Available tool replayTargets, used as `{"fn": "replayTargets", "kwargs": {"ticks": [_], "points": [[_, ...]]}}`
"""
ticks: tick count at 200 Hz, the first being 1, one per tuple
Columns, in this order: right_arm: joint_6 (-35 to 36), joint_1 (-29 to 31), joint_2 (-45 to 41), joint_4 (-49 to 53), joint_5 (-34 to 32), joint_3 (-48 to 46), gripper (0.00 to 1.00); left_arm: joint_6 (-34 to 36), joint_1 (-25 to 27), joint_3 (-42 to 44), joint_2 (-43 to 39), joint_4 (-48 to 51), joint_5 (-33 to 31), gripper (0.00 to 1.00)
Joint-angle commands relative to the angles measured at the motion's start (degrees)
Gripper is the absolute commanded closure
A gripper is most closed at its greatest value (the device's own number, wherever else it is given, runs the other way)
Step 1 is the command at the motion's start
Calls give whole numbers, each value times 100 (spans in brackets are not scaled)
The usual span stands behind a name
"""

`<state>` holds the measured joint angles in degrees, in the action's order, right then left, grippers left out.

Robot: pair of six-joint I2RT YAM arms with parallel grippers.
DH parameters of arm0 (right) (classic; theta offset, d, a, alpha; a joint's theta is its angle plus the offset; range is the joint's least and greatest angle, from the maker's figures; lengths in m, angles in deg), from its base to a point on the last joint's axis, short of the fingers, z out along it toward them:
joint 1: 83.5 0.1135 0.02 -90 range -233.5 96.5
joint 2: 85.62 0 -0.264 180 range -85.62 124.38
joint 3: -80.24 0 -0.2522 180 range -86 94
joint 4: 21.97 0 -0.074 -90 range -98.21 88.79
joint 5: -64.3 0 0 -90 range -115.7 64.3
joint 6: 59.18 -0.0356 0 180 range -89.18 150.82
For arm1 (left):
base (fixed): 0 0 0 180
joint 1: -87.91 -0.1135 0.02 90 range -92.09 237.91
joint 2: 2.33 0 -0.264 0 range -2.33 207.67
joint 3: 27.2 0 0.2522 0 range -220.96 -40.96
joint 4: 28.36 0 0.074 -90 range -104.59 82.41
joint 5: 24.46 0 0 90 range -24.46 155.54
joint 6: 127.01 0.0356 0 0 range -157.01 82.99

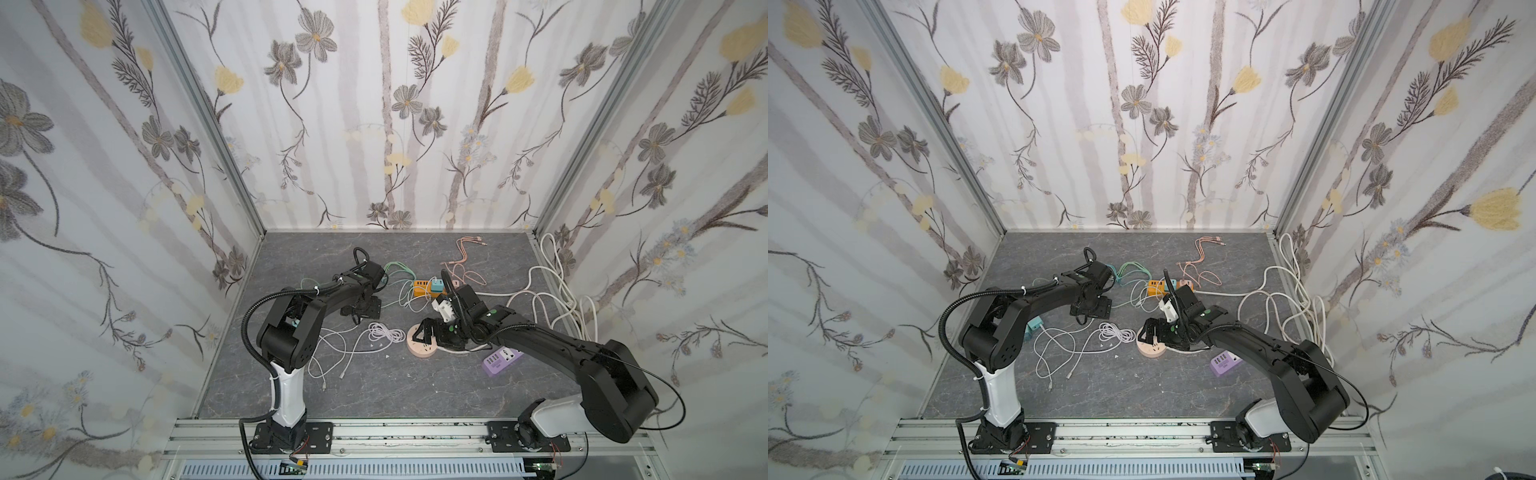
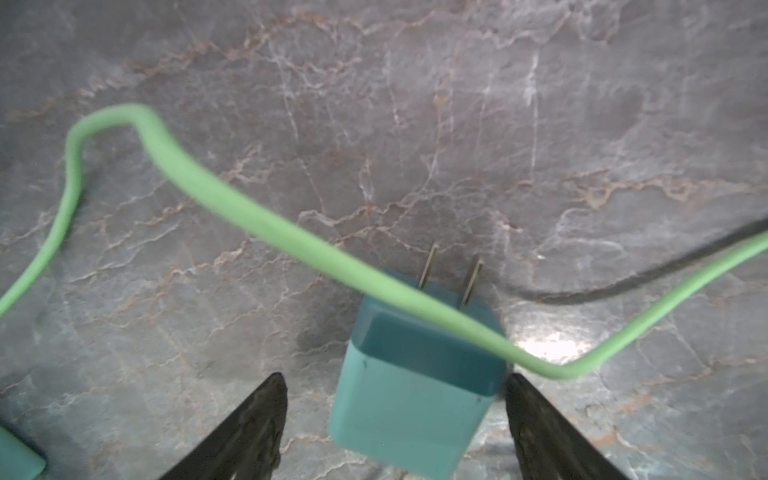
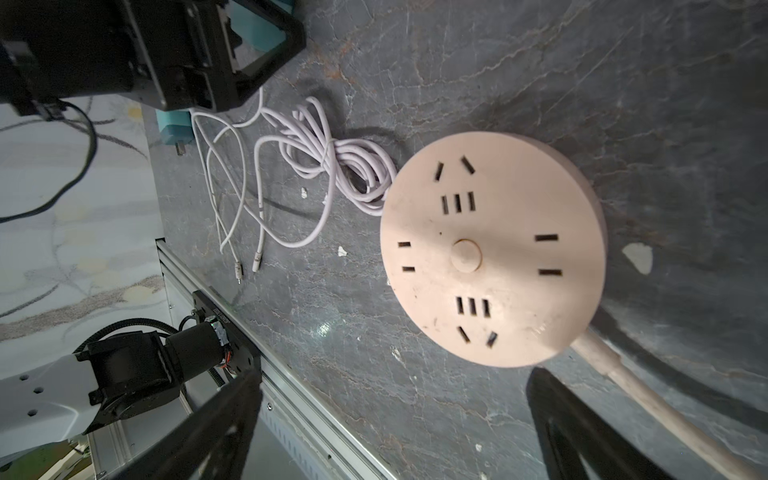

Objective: Insert the plug
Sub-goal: 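Grasp the teal charger on the table with the left gripper while the right hovers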

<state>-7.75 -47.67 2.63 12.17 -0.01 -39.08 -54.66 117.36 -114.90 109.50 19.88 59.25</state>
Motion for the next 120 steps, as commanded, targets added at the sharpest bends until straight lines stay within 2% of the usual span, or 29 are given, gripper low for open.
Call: {"fn": "replayTargets", "kwargs": {"ticks": [1, 50, 103, 120], "points": [[-165, -24, -269, -71, -538, -128, 1, 232, -18, -89, 151, 169, 11, 20], [-252, -59, -689, -25, -1059, -288, 1, 358, -62, -275, 199, 416, 25, 38], [-248, -71, -868, -85, -1264, -297, 1, 335, -94, -198, -215, 497, 75, 75], [-176, -68, -935, -217, -1208, -320, 1, 285, -91, -226, -390, 536, 186, 84]]}}
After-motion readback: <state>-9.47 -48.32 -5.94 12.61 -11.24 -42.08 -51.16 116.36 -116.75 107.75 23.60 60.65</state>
